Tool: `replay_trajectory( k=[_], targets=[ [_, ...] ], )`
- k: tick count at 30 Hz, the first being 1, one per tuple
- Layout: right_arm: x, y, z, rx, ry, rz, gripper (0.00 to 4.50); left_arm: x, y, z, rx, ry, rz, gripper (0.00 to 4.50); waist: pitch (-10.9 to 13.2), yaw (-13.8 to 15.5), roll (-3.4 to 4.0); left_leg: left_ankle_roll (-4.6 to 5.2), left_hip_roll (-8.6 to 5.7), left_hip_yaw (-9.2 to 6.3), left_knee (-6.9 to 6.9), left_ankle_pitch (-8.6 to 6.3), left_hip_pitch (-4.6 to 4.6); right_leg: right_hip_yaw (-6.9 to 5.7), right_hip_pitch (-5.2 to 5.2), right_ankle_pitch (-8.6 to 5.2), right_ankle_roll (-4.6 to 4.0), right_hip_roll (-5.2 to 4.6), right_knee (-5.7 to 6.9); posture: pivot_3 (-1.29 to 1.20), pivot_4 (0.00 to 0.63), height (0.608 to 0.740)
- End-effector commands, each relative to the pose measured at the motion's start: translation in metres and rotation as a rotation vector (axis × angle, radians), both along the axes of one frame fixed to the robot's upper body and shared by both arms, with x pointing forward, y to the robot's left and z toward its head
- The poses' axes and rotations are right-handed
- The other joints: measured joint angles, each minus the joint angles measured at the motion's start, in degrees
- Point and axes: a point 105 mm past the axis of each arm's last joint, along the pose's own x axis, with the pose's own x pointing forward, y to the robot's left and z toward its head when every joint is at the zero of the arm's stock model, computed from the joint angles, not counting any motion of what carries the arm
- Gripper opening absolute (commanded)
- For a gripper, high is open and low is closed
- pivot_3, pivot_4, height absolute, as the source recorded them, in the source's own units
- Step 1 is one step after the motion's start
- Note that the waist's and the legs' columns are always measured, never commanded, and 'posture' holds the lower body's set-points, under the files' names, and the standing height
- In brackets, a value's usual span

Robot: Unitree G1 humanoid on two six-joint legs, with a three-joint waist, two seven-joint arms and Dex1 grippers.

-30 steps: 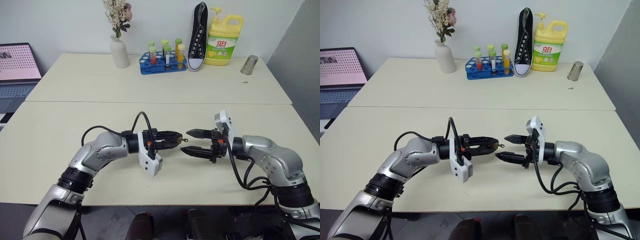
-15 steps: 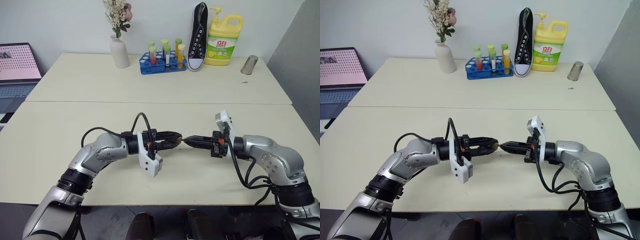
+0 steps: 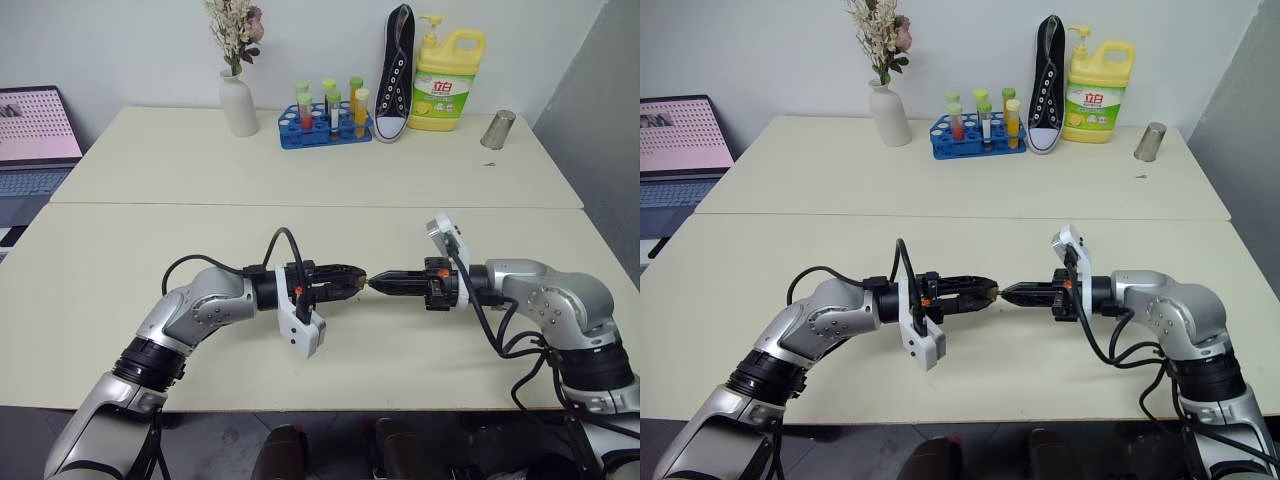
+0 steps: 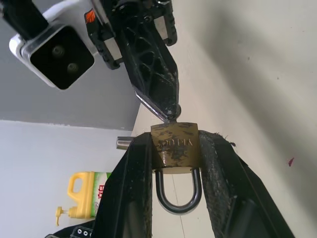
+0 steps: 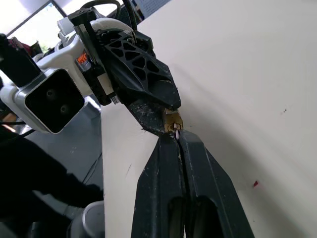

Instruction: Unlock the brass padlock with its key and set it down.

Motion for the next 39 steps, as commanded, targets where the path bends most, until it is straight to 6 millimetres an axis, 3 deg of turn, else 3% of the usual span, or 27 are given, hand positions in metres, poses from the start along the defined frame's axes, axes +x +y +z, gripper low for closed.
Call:
replay_trajectory(
  k=[1,8,18,25,33,39],
  targets=[
    [0.000,0.002,0.009,0.019,0.133,0.031,0.00,-0.006,-0.001,0.001,0.005,-0.032,-0.023,0.96,0.00,-0.01,0.00,0.00,0.00,0.02,0.00,0.00,0.00,0.02,0.00,0.00,0.00,0.00,0.00,0.00,0.150,0.740],
    [0.016,0.001,0.014,0.009,0.296,-0.021,0.00,-0.010,-0.003,-0.006,0.019,-0.033,-0.036,0.96,0.00,-0.09,0.01,0.01,0.03,0.01,-0.01,0.00,-0.02,0.00,-0.04,0.03,-0.05,-0.01,0.04,0.00,0.150,0.740],
    [0.019,0.005,0.015,0.014,0.372,-0.039,0.00,-0.009,-0.002,-0.009,0.031,-0.042,-0.033,0.96,0.00,-0.10,0.01,0.01,0.01,0.02,-0.02,0.00,-0.06,0.00,-0.06,0.03,-0.05,-0.03,0.03,0.00,0.150,0.740],
    [0.018,0.008,0.016,0.019,0.388,-0.038,0.00,-0.010,-0.002,-0.011,0.031,-0.038,-0.038,0.96,0.00,-0.10,0.01,0.01,0.02,0.01,-0.02,-0.01,-0.06,0.00,-0.07,0.03,-0.05,-0.03,0.04,0.00,0.150,0.740],
    [0.014,0.012,0.017,-0.005,0.272,-0.008,0.00,-0.007,-0.002,-0.010,0.005,-0.025,-0.017,0.96,0.00,-0.11,0.01,0.01,0.02,0.01,-0.03,-0.01,-0.07,-0.01,-0.09,0.03,-0.05,-0.03,0.03,0.00,0.150,0.740],
    [0.005,0.006,0.016,-0.016,0.147,0.024,2.00,-0.002,-0.002,-0.007,-0.032,-0.007,0.015,0.96,0.00,-0.10,0.01,0.02,0.01,0.00,-0.03,-0.01,-0.10,-0.02,-0.09,0.03,-0.04,-0.03,0.00,0.00,0.150,0.740]
  ],
)
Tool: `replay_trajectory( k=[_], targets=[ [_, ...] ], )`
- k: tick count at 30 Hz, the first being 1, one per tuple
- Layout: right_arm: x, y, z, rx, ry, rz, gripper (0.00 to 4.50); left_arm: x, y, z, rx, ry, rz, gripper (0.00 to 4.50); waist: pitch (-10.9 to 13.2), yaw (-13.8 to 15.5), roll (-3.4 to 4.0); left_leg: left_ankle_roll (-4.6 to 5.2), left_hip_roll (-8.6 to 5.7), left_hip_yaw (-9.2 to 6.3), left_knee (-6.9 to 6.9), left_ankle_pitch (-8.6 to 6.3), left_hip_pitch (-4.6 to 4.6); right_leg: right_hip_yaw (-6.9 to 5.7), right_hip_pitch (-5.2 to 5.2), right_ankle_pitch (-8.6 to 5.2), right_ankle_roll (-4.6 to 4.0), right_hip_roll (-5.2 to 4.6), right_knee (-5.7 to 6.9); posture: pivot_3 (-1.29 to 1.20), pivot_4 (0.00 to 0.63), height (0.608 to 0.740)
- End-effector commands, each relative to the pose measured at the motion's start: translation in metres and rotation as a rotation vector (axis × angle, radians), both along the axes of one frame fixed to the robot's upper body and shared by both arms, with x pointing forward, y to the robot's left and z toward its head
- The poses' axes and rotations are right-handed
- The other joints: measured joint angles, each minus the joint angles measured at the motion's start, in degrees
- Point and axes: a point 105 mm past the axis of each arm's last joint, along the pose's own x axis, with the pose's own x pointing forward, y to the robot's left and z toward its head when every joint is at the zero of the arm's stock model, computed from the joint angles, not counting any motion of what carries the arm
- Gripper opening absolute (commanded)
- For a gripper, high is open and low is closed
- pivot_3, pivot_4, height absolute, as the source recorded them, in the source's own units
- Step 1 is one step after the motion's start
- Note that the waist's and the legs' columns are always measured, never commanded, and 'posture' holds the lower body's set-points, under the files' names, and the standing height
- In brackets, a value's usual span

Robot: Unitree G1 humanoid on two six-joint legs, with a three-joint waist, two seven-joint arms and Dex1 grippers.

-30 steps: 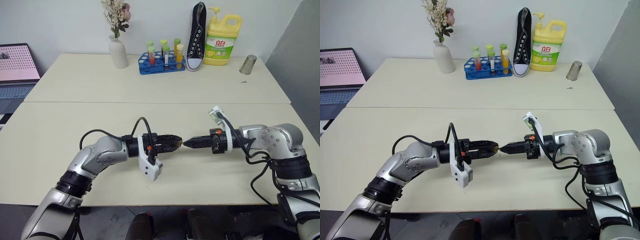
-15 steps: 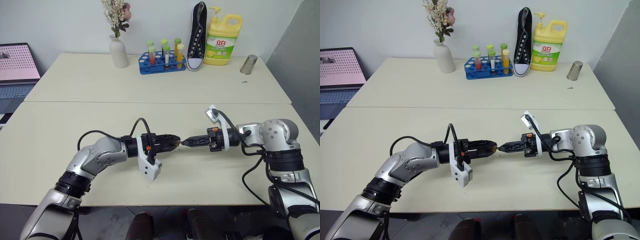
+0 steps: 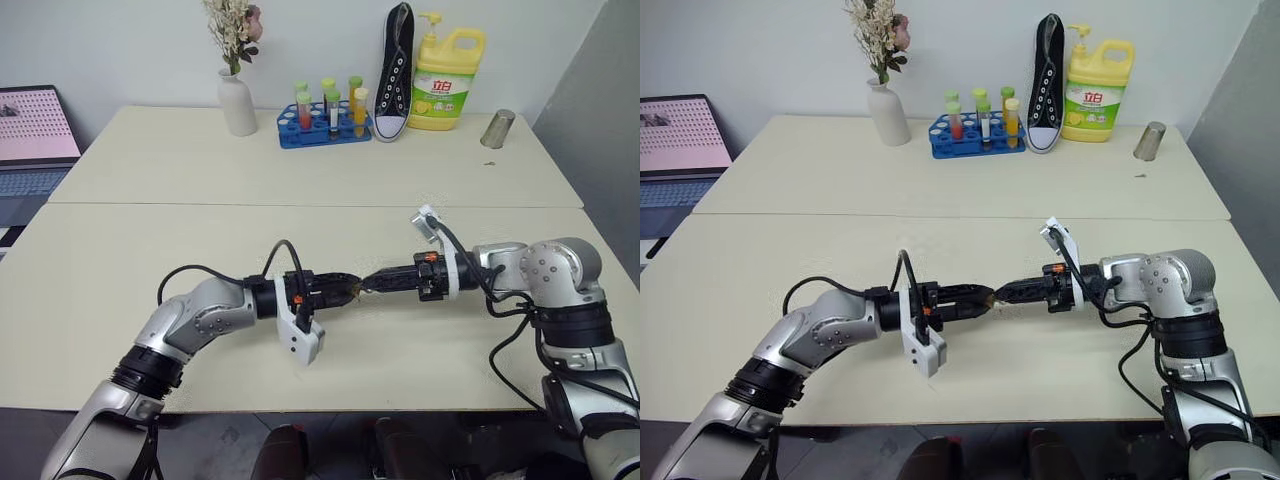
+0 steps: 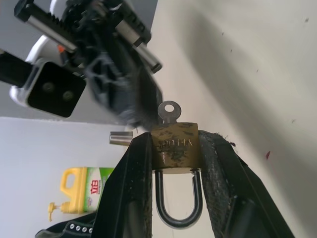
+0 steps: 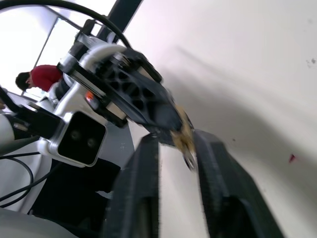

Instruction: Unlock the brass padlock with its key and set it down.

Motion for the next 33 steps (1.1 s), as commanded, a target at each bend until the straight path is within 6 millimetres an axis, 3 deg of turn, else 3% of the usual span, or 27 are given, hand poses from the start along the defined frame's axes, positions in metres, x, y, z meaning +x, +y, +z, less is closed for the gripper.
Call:
replay_trajectory(
  k=[1,6,9,16,25,28,33],
  targets=[
    [-0.003,-0.008,0.010,-0.022,-0.199,0.023,2.36,0.000,-0.002,0.011,-0.048,-0.013,0.000,0.96,0.00,0.01,0.00,0.00,0.00,-0.01,0.00,0.00,0.00,-0.01,0.00,0.00,0.00,0.00,0.00,0.00,0.150,0.740],
    [0.000,-0.020,0.007,-0.098,-0.459,0.023,4.17,0.003,-0.001,0.015,-0.069,-0.016,0.014,0.96,0.00,0.05,0.00,0.00,-0.02,0.00,0.00,0.00,0.01,-0.01,0.00,0.00,0.01,0.01,-0.04,0.00,0.150,0.740],
    [0.003,-0.019,0.011,-0.061,-0.504,-0.041,4.22,0.003,-0.001,0.016,-0.080,-0.011,0.018,0.96,0.00,-0.14,0.00,0.00,0.02,-0.01,-0.02,0.00,0.02,-0.01,0.00,0.00,0.01,0.03,-0.03,0.00,0.150,0.740],
    [-0.012,0.004,-0.004,0.000,-0.446,-0.022,4.22,0.003,-0.001,0.020,-0.091,-0.010,0.008,0.96,0.00,0.00,0.00,-0.01,0.02,0.00,-0.01,0.00,0.03,0.00,0.00,0.00,0.01,0.03,0.02,0.00,0.150,0.740],
    [-0.008,0.014,-0.004,0.043,-0.414,-0.030,4.22,0.001,-0.002,0.021,-0.087,-0.012,-0.002,0.96,0.00,-0.01,0.00,-0.01,0.01,0.00,0.01,0.00,0.04,0.00,0.01,0.00,0.02,0.03,0.01,0.00,0.150,0.740],
    [-0.007,0.015,-0.004,0.051,-0.403,-0.033,3.61,0.002,-0.002,0.021,-0.088,-0.011,-0.001,0.96,0.00,-0.01,0.00,-0.01,0.01,0.00,0.01,0.00,0.04,0.00,0.01,0.00,0.02,0.03,0.02,0.00,0.150,0.740],
    [-0.008,0.016,-0.004,0.049,-0.409,-0.023,1.79,0.002,-0.003,0.020,-0.085,-0.008,-0.001,0.96,0.00,-0.01,0.00,-0.01,0.01,0.00,0.01,0.00,0.03,0.00,0.01,0.00,0.02,0.03,0.02,0.00,0.150,0.740]
  ],
)
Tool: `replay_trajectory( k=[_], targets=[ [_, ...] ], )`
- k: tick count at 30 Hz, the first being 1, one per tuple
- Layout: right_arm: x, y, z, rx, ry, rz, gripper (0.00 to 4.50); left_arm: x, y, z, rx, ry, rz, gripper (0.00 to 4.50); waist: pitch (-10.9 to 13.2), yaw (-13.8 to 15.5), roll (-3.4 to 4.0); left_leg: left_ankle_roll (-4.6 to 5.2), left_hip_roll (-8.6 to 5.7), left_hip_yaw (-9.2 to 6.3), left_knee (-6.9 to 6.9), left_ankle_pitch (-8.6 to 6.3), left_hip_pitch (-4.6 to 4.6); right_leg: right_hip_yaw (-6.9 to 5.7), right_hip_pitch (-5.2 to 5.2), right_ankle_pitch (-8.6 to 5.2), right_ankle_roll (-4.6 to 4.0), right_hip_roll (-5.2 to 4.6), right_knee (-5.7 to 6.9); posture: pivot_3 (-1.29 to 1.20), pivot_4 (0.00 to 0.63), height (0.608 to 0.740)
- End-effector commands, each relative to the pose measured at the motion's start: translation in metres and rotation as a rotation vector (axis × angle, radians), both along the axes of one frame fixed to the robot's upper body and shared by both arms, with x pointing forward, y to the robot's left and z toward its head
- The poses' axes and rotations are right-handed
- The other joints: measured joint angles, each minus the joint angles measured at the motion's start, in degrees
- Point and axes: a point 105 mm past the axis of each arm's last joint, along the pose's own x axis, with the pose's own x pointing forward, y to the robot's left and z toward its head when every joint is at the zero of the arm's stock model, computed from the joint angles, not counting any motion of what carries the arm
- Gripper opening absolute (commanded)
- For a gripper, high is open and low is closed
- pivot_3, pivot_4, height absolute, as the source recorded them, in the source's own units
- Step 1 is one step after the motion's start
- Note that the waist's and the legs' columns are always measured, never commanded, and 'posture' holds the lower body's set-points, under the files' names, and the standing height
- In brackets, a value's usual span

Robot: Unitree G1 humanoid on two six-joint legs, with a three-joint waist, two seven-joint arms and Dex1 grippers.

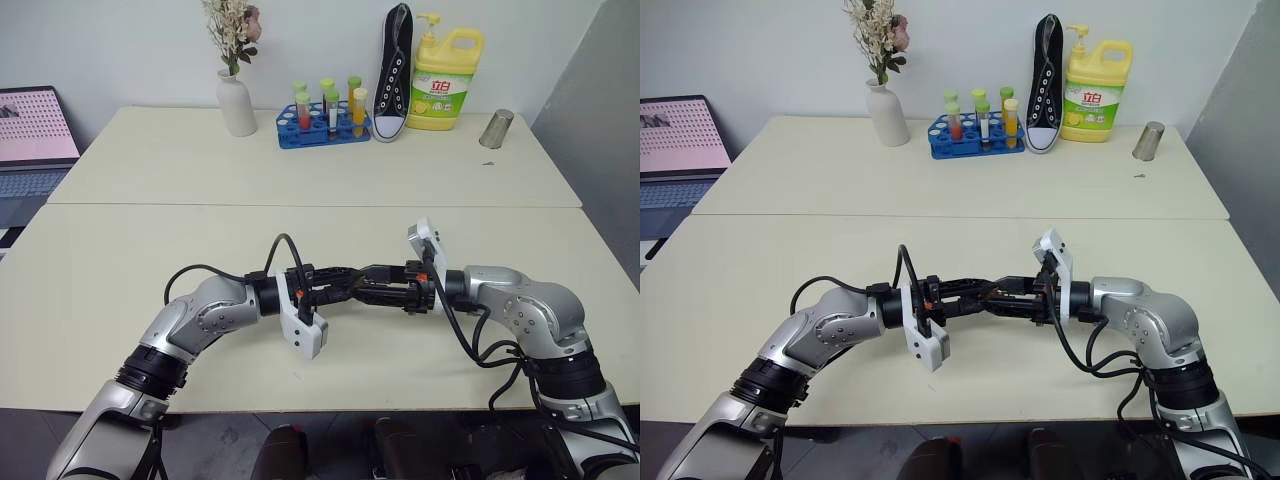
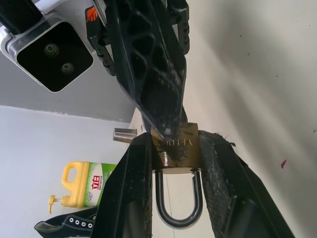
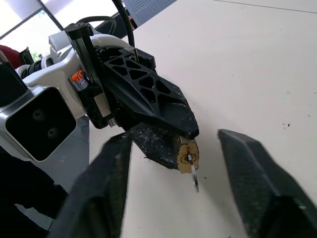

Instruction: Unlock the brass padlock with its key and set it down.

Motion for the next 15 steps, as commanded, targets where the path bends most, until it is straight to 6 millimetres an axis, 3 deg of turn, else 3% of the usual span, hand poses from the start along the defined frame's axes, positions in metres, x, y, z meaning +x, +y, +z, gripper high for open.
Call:
replay_trajectory(
  k=[1,4,5,15],
  targets=[
    [-0.0015,0.0027,0.0099,0.013,-0.038,0.024,1.42,-0.0028,-0.0027,0.0141,-0.034,-0.035,-0.028,0.96,0.00,0.00,0.00,0.00,0.00,-0.01,0.00,0.00,0.00,0.00,0.00,0.00,0.00,0.00,0.00,0.00,0.150,0.740],
    [-0.0021,0.0033,0.0099,0.013,-0.042,0.029,0.29,-0.0026,-0.0025,0.0142,-0.035,-0.035,-0.026,0.96,0.00,-0.01,0.00,0.00,0.00,0.00,0.00,0.00,0.00,0.00,0.00,0.00,0.00,0.00,0.00,0.00,0.150,0.740],
    [-0.0026,0.0037,0.0101,0.016,-0.041,0.032,0.13,-0.0028,-0.0026,0.0143,-0.036,-0.035,-0.026,0.96,0.00,-0.01,0.00,0.00,0.00,0.00,0.00,0.00,0.00,0.00,0.00,0.00,0.00,0.00,0.00,0.00,0.150,0.740],
    [-0.0069,0.0050,0.0141,0.034,-0.041,0.069,0.13,-0.0039,-0.0021,0.0158,-0.049,-0.041,-0.029,0.96,0.00,-0.01,0.00,0.00,0.00,0.00,0.00,0.00,0.00,0.00,0.00,0.00,0.00,0.00,0.00,0.00,0.150,0.740]
  ],
)
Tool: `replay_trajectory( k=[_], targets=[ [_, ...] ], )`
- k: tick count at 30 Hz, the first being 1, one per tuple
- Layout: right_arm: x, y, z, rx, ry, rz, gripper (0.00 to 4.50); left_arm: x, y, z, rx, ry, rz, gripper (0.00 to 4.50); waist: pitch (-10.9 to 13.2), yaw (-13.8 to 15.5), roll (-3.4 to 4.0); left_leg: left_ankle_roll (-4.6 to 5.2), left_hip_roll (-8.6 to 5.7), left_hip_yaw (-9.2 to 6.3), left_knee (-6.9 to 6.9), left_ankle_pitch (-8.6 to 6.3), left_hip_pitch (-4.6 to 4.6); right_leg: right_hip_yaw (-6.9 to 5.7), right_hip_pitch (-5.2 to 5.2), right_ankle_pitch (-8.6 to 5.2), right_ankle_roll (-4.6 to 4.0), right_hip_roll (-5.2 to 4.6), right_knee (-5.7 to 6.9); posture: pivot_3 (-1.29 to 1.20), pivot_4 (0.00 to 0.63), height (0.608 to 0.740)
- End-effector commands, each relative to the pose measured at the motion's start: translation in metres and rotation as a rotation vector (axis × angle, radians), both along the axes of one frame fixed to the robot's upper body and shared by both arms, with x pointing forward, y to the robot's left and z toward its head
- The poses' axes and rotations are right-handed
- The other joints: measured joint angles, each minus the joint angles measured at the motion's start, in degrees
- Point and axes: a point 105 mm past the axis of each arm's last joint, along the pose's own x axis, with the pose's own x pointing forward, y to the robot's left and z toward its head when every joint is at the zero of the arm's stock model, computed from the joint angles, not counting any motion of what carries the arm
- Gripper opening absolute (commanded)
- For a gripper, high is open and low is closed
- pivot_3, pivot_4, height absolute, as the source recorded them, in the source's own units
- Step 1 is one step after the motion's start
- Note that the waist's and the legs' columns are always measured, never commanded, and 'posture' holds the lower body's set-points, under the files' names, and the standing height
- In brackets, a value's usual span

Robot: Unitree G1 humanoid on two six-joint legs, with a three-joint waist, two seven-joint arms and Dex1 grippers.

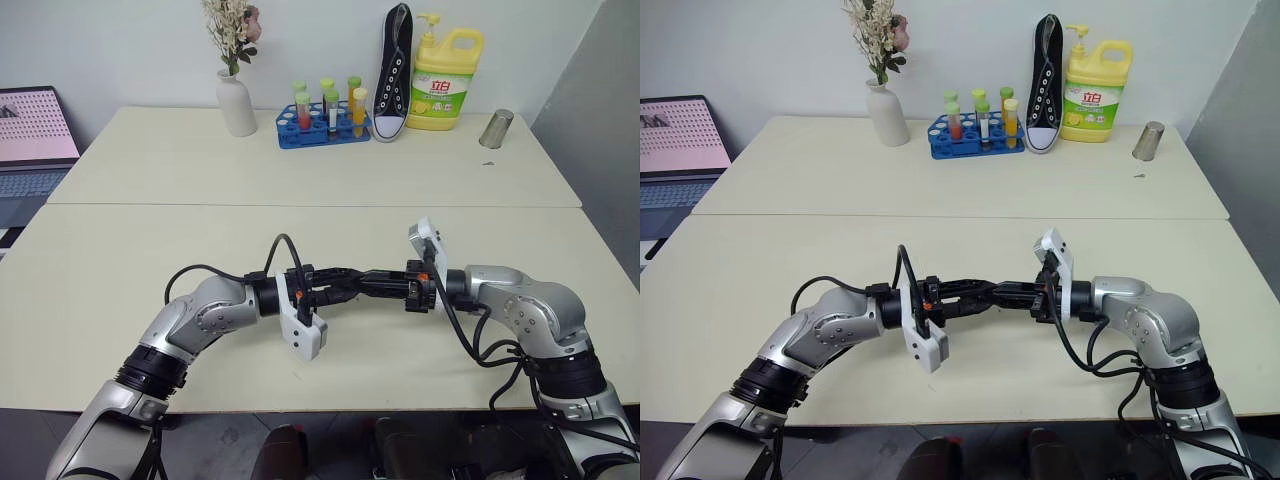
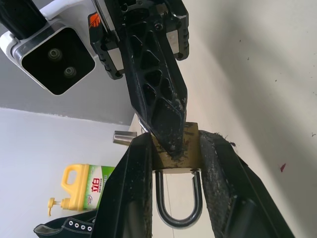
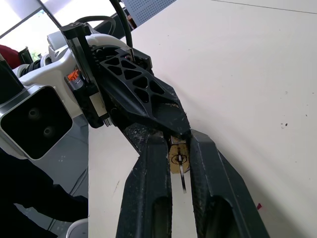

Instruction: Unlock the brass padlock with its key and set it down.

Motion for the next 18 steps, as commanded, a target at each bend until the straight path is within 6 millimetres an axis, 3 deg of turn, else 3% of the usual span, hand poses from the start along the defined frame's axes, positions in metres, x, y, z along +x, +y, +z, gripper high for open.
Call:
replay_trajectory(
  k=[1,4,11,15,18],
  targets=[
    [-0.007,0.006,0.014,0.038,-0.039,0.066,0.13,-0.002,-0.003,0.015,-0.054,-0.036,-0.022,0.96,0.00,0.00,0.00,0.00,0.00,0.00,0.00,0.00,0.00,0.00,0.00,0.00,0.00,0.00,0.00,0.00,0.150,0.740],
    [-0.007,0.006,0.016,0.036,-0.043,0.072,0.13,-0.003,-0.005,0.018,-0.081,-0.015,-0.026,0.96,0.00,0.00,0.00,0.00,0.00,0.00,0.00,0.00,0.00,0.00,0.00,0.00,0.00,0.00,0.00,0.00,0.150,0.740],
    [0.003,0.002,0.017,0.022,-0.071,0.032,0.13,-0.011,0.002,0.018,-0.074,0.017,-0.026,3.25,0.00,-0.09,0.00,0.00,0.00,0.00,0.00,0.00,0.00,0.01,0.00,0.00,0.00,0.00,0.00,0.00,0.150,0.740],
    [0.008,-0.002,0.017,0.008,-0.087,0.011,0.13,-0.016,0.005,0.024,-0.117,0.077,-0.012,3.28,0.00,-0.05,0.00,0.00,0.02,0.00,-0.01,0.00,0.00,0.00,0.00,0.00,0.00,-0.01,0.00,0.00,0.150,0.740],
    [0.013,-0.003,0.017,-0.005,-0.108,-0.002,0.13,-0.020,0.008,0.033,-0.175,0.122,0.011,2.62,0.00,-0.05,0.00,0.00,0.00,0.00,0.00,0.00,0.01,0.01,0.00,0.00,0.00,0.00,0.00,0.00,0.150,0.740]
  ],
)
